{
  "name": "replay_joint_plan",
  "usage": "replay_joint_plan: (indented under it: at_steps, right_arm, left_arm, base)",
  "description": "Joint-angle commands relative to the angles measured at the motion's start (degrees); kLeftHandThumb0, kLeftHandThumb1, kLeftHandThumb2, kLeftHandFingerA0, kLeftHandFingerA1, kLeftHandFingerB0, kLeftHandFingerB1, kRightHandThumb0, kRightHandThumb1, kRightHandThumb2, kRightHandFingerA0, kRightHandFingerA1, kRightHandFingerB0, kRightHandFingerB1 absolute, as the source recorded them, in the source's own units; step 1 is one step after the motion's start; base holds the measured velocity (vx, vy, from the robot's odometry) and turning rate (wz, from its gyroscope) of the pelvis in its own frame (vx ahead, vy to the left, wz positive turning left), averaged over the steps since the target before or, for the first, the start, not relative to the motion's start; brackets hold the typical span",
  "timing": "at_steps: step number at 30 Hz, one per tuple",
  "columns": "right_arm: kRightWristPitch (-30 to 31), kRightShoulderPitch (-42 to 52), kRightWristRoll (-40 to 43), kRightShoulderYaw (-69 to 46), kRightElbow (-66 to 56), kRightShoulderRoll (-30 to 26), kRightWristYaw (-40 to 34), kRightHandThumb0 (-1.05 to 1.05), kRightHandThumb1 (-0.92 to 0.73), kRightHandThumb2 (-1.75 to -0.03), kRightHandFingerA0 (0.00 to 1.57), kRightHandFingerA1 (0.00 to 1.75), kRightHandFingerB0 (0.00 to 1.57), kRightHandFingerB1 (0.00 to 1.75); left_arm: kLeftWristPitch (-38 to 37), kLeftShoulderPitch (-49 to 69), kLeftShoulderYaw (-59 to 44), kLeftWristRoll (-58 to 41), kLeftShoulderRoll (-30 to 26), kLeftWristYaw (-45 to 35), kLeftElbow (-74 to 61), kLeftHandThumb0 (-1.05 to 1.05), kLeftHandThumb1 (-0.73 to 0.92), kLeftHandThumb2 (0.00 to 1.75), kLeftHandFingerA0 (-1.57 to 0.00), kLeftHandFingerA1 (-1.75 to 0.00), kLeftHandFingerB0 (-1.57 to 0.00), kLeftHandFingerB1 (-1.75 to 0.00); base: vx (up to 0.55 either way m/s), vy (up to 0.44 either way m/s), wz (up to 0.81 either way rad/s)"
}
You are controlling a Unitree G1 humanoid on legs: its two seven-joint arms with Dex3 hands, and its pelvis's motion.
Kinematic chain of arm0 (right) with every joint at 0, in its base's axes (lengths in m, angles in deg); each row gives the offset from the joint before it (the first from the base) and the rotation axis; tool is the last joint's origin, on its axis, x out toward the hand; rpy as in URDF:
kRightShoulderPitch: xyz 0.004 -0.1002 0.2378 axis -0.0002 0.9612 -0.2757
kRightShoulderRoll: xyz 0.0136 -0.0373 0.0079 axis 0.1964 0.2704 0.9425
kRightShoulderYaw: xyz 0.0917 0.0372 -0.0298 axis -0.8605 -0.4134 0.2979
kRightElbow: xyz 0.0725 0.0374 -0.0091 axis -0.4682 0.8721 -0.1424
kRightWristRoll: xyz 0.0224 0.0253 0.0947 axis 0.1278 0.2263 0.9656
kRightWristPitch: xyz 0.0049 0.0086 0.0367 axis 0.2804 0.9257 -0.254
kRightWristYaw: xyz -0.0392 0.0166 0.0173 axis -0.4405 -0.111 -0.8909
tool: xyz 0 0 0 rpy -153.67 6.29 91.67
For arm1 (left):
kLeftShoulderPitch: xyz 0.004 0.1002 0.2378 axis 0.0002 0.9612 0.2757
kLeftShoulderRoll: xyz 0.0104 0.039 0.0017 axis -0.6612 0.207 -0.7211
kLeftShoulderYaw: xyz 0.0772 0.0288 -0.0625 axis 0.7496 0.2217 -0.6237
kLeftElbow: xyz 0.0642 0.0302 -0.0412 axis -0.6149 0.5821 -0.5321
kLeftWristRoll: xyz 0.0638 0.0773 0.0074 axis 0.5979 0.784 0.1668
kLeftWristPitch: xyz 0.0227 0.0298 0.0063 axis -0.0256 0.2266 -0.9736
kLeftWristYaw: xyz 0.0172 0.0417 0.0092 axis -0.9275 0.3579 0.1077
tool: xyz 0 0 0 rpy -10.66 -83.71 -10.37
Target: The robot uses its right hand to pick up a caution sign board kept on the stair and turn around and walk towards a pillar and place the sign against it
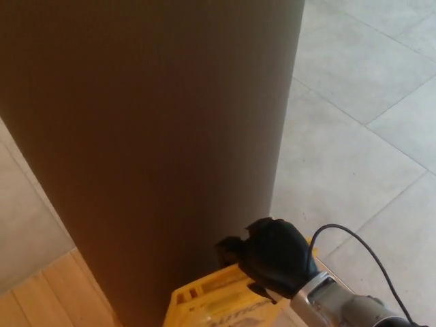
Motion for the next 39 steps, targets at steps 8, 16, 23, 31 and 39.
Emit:
replay_joint_plan:
  at_steps: [8, 16, 23, 31, 39]
  right_arm:
    - [3.1, 0.6, -0.6, 4.0, 0.8, 0.8, -1.9, -0.25, -0.56, -0.72, 0.91, 1.75, 0.73, 1.23]
    - [2.2, 0.1, 1.2, 4.7, -0.2, 4.6, 2.3, -0.25, -0.61, -0.74, 0.84, 1.75, 0.71, 1.17]
    - [3.7, 2.7, 1.3, 4.2, 3.3, 3.3, -1.2, -0.26, -0.56, -0.73, 0.91, 1.75, 0.74, 1.18]
    - [10.4, 1.4, 0.1, 4.5, 5.6, -1.4, 3.9, -0.23, -0.51, -0.76, 0.95, 1.75, 0.74, 0.99]
    - [17.4, -2.8, -1.1, 6.8, 6.2, 1.4, 15.4, -0.21, -0.47, -0.69, 0.92, 1.75, 0.70, 0.79]
  left_arm:
    - [-1.9, -0.5, -0.1, -0.9, -0.5, -0.5, -2.2, -0.45, 0.39, 0.68, -1.19, -0.83, -0.99, -0.75]
    - [-2.3, -1.1, 0.5, 0.2, -1.2, 0.4, -1.7, -0.42, 0.42, 0.70, -1.14, -0.81, -0.95, -0.73]
    - [-1.8, -1.6, 0.2, -0.4, -1.4, 0.4, -2.0, -0.50, 0.41, 0.68, -1.22, -0.81, -1.01, -0.72]
    - [-2.6, -0.9, -0.3, -1.0, -0.6, 0.1, -4.6, -0.45, 0.34, 0.76, -1.22, -0.86, -0.99, -0.77]
    - [-3.1, -2.3, -0.1, -1.3, 0.5, -0.3, -7.1, -0.42, 0.34, 0.76, -1.23, -0.84, -0.97, -0.74]
  base:
    - [0.00, 0.000, 0.00]
    - [0.00, 0.000, 0.00]
    - [0.00, 0.000, 0.00]
    - [0.00, 0.000, 0.00]
    - [0.00, 0.000, 0.00]
